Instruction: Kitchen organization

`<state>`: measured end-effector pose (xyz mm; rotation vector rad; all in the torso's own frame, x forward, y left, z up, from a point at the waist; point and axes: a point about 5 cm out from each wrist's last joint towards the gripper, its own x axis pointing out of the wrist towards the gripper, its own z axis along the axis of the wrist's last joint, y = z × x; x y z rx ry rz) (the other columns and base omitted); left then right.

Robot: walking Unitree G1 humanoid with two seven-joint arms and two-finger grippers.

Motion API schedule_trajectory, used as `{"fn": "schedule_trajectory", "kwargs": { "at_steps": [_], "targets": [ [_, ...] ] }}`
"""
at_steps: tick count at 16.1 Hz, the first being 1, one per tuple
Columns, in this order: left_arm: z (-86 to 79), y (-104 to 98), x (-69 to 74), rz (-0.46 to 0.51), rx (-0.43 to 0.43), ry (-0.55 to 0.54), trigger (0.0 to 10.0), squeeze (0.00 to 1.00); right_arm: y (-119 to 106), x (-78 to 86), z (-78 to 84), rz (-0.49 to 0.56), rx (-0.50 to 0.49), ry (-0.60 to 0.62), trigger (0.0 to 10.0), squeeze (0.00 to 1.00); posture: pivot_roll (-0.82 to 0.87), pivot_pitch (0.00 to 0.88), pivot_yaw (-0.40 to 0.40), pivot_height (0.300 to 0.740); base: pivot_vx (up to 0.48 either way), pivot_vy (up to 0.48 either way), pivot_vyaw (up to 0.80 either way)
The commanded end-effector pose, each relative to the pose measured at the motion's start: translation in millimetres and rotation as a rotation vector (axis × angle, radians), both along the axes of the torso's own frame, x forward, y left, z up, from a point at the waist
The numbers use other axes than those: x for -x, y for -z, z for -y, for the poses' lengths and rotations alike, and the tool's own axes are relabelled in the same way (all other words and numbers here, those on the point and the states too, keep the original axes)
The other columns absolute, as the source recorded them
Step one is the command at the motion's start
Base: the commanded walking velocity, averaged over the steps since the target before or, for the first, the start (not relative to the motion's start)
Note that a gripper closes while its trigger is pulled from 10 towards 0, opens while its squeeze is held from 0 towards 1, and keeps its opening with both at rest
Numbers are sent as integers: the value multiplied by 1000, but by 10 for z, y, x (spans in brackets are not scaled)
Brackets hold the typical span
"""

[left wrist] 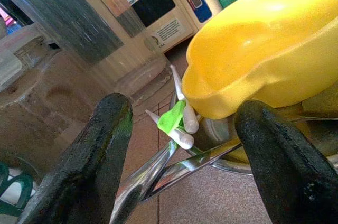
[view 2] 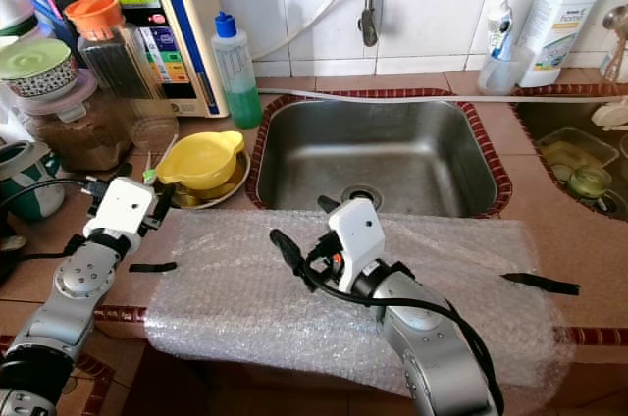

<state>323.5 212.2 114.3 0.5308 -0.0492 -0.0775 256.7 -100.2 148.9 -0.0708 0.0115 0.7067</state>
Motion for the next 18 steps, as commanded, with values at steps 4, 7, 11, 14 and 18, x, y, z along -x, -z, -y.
{"fn": "schedule_trajectory", "kwargs": {
  "at_steps": [4, 7, 11, 14, 18],
  "targets": [
    [-52, -10, -9, -9, -15, 3, 0, 0, -45, 16, -25, 16, -4, -13, 10000, 0, -296, 84, 115, 740, 0, 0, 0],
    [-69, -2, -10, -15, -9, -11, 0, 0, -48, 17, -28, 15, -7, -26, 10000, 0, -296, 85, 114, 740, 0, 0, 0],
    [-90, 17, -5, -27, -5, -18, 0, 0, -96, 35, -25, -2, -50, -83, 10000, 0, -295, 85, 114, 740, 0, 0, 0],
    [-93, 23, -5, -32, -3, -17, 0, 0, -101, 21, -15, -1, -48, -86, 10000, 0, -296, 83, 112, 740, 0, 0, 0],
    [-93, 28, -6, -36, 1, -15, 0, 0, -103, 24, -17, -2, -46, -90, 10000, 0, -295, 83, 112, 740, 0, 0, 0]
  ]
}}
